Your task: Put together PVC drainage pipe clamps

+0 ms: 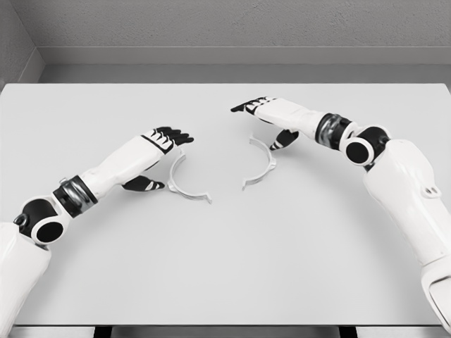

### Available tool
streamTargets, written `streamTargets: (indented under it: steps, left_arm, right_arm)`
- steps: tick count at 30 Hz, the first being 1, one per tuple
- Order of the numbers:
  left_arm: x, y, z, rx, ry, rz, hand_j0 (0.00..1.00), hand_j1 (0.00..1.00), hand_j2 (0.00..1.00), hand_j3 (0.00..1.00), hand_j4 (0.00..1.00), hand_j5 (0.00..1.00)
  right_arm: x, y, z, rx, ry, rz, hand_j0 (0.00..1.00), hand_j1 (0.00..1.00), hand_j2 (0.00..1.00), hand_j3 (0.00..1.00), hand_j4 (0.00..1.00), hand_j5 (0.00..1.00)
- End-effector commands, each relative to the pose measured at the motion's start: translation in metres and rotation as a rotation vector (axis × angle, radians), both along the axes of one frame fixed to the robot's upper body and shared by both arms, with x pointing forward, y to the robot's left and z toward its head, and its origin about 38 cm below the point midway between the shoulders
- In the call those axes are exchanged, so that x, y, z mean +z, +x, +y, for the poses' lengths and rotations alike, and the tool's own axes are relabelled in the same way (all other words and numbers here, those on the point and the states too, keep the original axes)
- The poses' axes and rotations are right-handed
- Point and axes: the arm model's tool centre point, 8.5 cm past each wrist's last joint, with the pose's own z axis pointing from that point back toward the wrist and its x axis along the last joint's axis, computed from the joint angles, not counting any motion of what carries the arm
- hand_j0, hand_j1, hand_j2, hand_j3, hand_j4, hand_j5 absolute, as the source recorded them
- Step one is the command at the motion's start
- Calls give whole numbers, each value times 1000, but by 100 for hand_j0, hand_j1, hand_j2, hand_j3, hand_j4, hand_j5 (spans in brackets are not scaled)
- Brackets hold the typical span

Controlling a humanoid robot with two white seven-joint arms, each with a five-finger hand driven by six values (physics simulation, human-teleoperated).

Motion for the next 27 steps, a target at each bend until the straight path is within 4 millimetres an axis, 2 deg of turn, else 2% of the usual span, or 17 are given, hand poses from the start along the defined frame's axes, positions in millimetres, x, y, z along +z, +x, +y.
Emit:
streamTargets:
  steps: [1,27]
  left_arm:
    - [1,0,0,1,-7,0,100,100,100,100,100,100]
    - [1,0,-1,-1,-11,0,100,100,100,100,100,100]
  right_arm:
    - [0,0,1,0,1,1,100,100,100,100,100,100]
    - [-3,-3,11,26,-2,5,100,100,100,100,100,100]
